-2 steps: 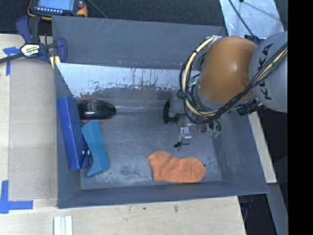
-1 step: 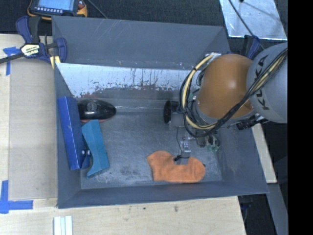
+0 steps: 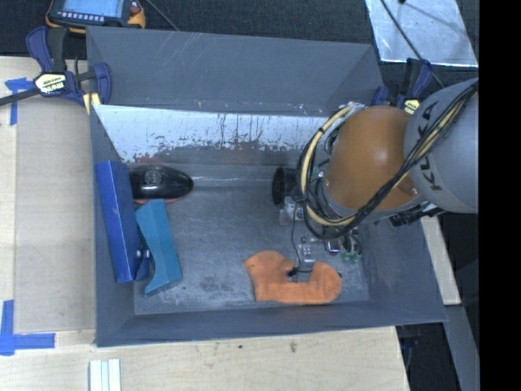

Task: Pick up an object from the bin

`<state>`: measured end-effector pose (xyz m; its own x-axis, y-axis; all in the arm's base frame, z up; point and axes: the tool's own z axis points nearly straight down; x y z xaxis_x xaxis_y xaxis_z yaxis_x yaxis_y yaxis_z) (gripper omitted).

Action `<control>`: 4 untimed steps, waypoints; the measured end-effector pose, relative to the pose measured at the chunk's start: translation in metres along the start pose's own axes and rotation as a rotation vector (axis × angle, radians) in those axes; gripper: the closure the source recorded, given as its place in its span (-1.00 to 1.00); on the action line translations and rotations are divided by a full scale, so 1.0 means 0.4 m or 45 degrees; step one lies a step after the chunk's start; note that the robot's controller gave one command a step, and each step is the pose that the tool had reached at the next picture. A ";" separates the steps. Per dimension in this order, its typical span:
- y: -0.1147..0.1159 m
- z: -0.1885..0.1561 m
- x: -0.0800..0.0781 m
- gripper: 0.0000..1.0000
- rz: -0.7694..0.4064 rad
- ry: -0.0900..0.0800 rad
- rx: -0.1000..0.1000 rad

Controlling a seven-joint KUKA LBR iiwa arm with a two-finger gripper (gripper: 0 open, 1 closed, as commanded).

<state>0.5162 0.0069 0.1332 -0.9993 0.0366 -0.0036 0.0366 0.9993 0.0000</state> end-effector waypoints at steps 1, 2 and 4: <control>0.007 0.149 -0.004 -1.00 0.032 0.002 -0.001; -0.004 0.155 0.000 1.00 -0.054 0.001 0.000; -0.004 0.155 0.000 1.00 -0.052 0.001 -0.001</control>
Offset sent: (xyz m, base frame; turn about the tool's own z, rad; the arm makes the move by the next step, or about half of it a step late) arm -0.0012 -0.0012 -0.0629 -0.0434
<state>0.5163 0.0053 0.0712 -1.0000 -0.0044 -0.0030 -0.0044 1.0000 0.0003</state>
